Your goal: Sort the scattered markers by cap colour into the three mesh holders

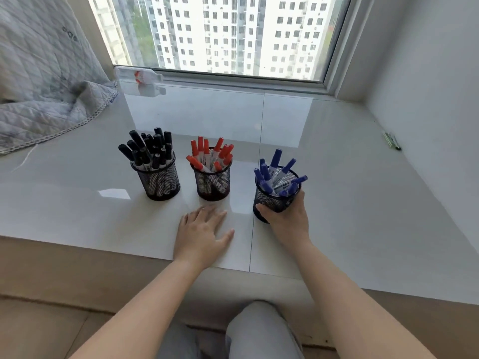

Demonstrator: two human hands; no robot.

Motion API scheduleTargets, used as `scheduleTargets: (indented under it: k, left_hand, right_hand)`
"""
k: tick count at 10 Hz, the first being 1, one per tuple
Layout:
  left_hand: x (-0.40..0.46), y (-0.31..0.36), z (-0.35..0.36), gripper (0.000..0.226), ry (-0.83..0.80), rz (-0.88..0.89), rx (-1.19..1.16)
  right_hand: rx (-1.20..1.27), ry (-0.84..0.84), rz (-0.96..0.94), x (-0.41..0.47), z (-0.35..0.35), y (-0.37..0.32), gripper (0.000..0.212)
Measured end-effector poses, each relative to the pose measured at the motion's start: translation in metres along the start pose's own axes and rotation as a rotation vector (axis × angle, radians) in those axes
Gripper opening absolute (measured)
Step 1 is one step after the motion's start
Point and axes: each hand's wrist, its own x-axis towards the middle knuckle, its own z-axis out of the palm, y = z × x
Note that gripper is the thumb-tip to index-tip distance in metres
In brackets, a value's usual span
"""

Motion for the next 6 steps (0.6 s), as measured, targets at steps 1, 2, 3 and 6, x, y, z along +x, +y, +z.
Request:
scheduleTargets:
  k: [1,2,3,6]
  left_hand:
    - [0.0,0.0,0.001,0.056,0.012,-0.008,-0.019]
    - [-0.001,-0.001,0.002,0.056,0.011,-0.011,-0.031]
    - [0.0,-0.001,0.002,0.056,0.005,-0.026,-0.033]
    - [-0.007,0.006,-0.009,0.049,0.096,-0.036,-0.15]
  right_hand:
    - [-0.003,0.025,-0.02,0.016,0.009,-0.001,0.071]
    - [-0.021,0.04,-0.016,0.027,0.016,-0.002,0.076]
    - [-0.027,0.053,-0.019,0.036,0.02,-0.001,0.079]
    - [0.039,0.019,-0.002,0.032,0.017,0.0,0.082]
